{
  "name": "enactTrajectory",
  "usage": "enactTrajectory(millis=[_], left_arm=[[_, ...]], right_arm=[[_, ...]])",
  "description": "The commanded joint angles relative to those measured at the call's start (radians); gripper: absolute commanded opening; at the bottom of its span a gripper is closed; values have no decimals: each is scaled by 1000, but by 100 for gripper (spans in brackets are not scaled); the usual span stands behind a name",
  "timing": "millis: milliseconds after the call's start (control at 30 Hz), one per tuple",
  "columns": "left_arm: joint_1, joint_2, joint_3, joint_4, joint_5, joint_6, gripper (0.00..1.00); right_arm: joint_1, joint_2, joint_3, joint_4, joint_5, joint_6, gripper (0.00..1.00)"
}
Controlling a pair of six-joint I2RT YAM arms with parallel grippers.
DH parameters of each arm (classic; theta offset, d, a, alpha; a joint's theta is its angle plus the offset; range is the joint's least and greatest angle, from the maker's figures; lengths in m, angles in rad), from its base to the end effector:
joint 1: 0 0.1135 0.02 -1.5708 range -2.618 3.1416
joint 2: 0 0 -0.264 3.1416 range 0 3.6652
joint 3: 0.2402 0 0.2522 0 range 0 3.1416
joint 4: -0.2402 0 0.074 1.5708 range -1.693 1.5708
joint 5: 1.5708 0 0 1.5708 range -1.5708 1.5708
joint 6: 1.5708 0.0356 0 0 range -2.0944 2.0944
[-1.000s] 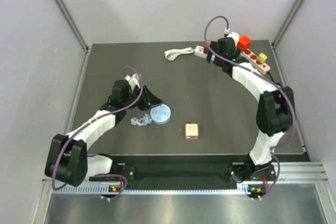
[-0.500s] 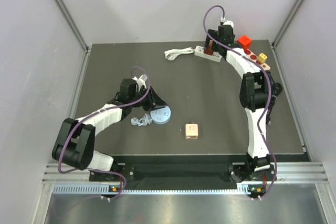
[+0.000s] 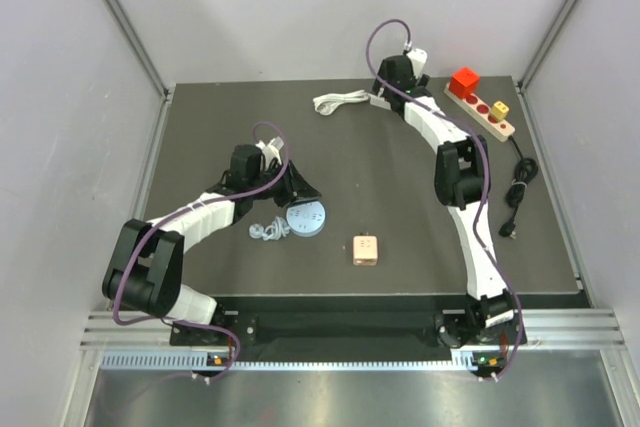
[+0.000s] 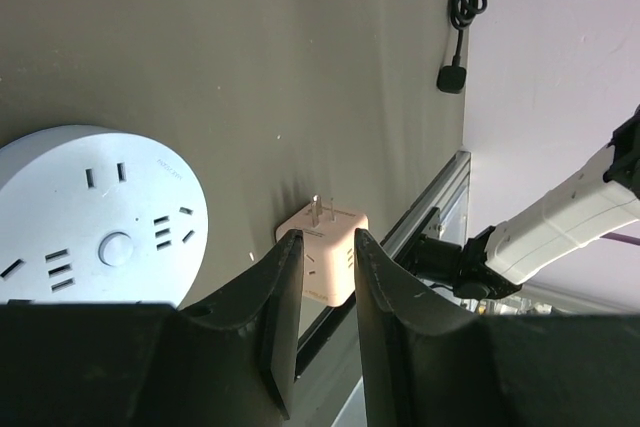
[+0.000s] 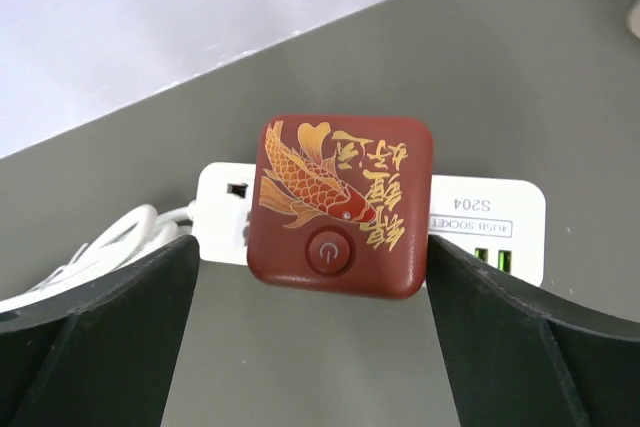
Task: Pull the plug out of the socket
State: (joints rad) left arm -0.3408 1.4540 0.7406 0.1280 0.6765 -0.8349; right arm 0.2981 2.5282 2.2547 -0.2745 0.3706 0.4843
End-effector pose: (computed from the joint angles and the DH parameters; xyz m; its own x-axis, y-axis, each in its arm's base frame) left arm 0.2739 -0.1208 0.2045 -0.9073 -0.2915 -0.3031 0.1191 0.5131 -0.8500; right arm 0.5577 0.1579 0.2012 -0.4306 0.3217 -0.8433 0.2511 0.9401 0.2304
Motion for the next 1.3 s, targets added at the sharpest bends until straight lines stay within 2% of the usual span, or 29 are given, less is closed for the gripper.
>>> enactTrajectory(millis=[0,67,100,167,267,300,433,533,700,767,800,900,1100,1267], left_arm=[[-3,-30,3,33,28,20,31],[-3,-35,3,33,29,22,32],[-1,-35,3,33,31,22,32],[-1,-34,6,33,31,20,31],[-1,-30,14,32,34,20,31],[-3,-32,17,30,31,20,31],[-1,-30,32,32,26,7,31],[-1,-15,72,28,11,-7,31],[-3,90,196,97,3,-85,25],[-4,165,242,125,-20,-119,19],[-1,196,300,124,-29,-125,9],[-3,331,440,114,-51,-159,1],[-17,598,693,254,-49,-311,0],[-58,772,931,165,-83,-306,0]], right_arm=[[22,23,80,-51,154,36,87],[21,27,83,-57,168,43,81],[22,30,88,-64,178,42,73],[29,37,97,-66,206,31,68],[29,60,138,-101,229,28,54],[27,69,157,-109,232,28,41],[30,54,145,-124,222,1,18],[32,-8,58,-65,176,-44,1],[41,-146,-113,49,62,-133,0],[50,-190,-211,78,47,-177,0],[52,-239,-249,118,33,-188,0],[56,-324,-404,147,-1,-205,0],[61,-405,-500,126,-104,-175,0],[62,-454,-544,98,-166,-142,0]])
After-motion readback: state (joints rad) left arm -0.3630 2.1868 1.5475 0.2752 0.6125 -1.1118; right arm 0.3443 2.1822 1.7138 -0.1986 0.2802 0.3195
